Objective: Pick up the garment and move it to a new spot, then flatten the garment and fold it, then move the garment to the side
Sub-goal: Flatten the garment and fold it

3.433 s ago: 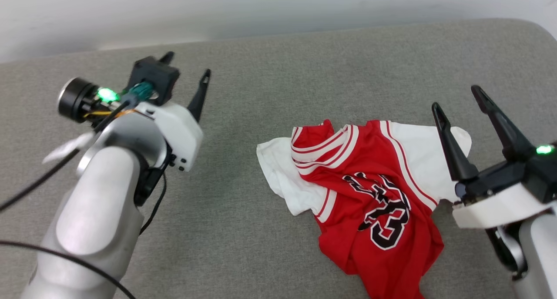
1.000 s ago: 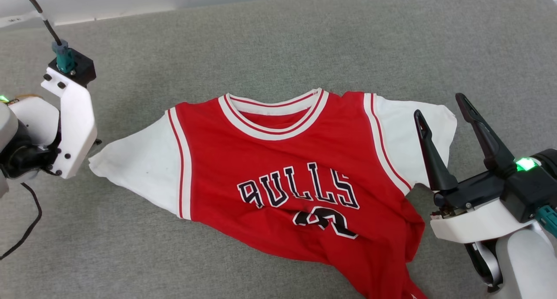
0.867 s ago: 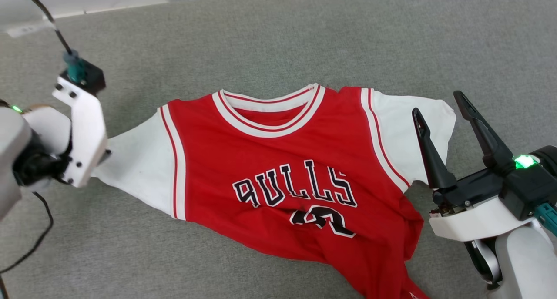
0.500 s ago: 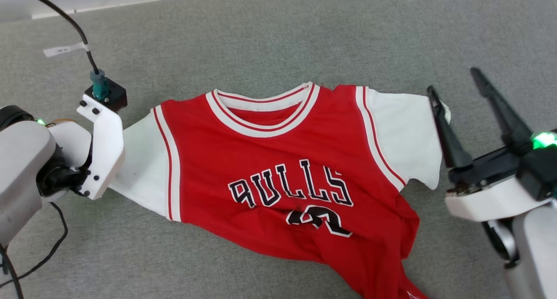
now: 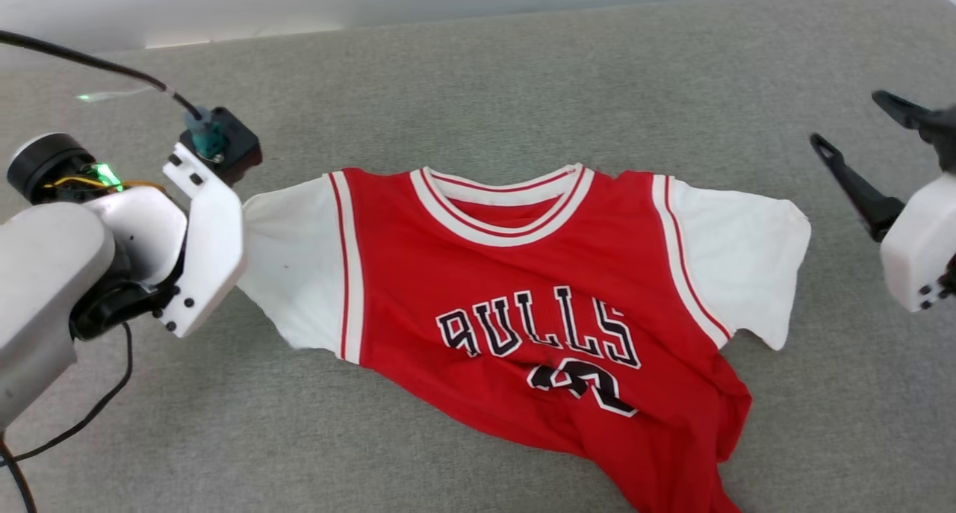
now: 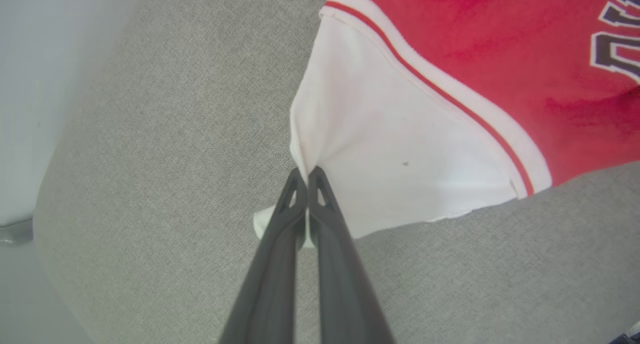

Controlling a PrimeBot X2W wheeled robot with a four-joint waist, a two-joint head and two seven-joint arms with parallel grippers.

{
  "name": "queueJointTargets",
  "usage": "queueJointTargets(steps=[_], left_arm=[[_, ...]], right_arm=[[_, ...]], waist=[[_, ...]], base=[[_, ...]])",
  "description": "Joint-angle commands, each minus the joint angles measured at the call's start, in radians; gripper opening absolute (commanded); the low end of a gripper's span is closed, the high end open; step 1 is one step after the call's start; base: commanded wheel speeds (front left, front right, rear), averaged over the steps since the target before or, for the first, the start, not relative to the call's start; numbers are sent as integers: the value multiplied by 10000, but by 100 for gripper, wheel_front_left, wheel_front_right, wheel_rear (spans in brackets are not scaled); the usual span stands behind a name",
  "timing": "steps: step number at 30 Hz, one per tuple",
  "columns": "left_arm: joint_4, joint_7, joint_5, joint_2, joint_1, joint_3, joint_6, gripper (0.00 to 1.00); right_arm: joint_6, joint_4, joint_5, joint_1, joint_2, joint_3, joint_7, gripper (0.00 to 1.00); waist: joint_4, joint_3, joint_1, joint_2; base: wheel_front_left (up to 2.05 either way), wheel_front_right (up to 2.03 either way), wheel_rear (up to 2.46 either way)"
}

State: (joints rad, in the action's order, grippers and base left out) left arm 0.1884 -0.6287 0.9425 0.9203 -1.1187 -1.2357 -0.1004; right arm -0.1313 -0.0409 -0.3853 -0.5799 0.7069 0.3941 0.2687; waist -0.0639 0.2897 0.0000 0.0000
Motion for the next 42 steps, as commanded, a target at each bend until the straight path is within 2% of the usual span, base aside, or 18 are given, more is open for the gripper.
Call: queueJointTargets(steps=[1,3,6,10,13,18,22,25,26,33,37,42], left_arm=[[-639,131,-246,-30,-176,15,185,0],[-849,156,-374,-62,-254,10,246,0],[-1076,217,-484,-166,-393,57,305,0],[-1247,254,-630,-294,-598,103,324,0],[-1356,340,-720,-350,-786,188,338,0],[-1365,358,-835,-391,-969,216,281,0],[-1230,436,-845,-426,-955,196,248,0],[-1084,447,-686,-470,-847,177,199,0],[-1031,468,-673,-472,-803,169,182,0],[-606,922,-724,-527,-663,208,139,0],[-503,1662,-674,-541,-585,407,81,0],[-438,2473,-934,-454,-820,676,172,0]], right_arm=[[11,-157,-1828,-1160,1313,1329,2888,100],[9,-306,-2495,-1698,1735,1937,3998,100],[9,-775,-3449,-2394,2007,2572,5376,100],[9,-1522,-4430,-3107,1799,3010,6508,100],[9,-2139,-4789,-3459,1548,3126,6777,100],[9,-3196,-4943,-3403,1065,3443,6632,100],[9,-4001,-5209,-2836,453,3838,6182,100],[6,-4149,-5315,-2557,179,4352,5818,100],[1,-4041,-5241,-2600,169,4483,5537,0],[-6,-3773,-5257,-3378,634,4767,4119,0],[9,-3525,-5212,-3880,1051,4788,3135,0],[9,-3164,-5272,-4240,1270,4732,1923,0]], waist=[[324,213,0,0],[453,361,0,0],[637,630,0,0],[859,1019,0,0],[990,1333,0,0],[1153,1761,0,0],[1155,1937,0,0],[1137,1958,0,0],[1113,1926,0,0],[941,1296,0,0],[838,655,0,0],[763,-19,0,0]], base=[[0,0,0],[0,0,0],[0,0,0],[0,0,0],[0,0,0],[0,0,0],[0,0,0],[0,0,0],[0,0,0],[0,0,0],[0,0,0],[0,0,0]])
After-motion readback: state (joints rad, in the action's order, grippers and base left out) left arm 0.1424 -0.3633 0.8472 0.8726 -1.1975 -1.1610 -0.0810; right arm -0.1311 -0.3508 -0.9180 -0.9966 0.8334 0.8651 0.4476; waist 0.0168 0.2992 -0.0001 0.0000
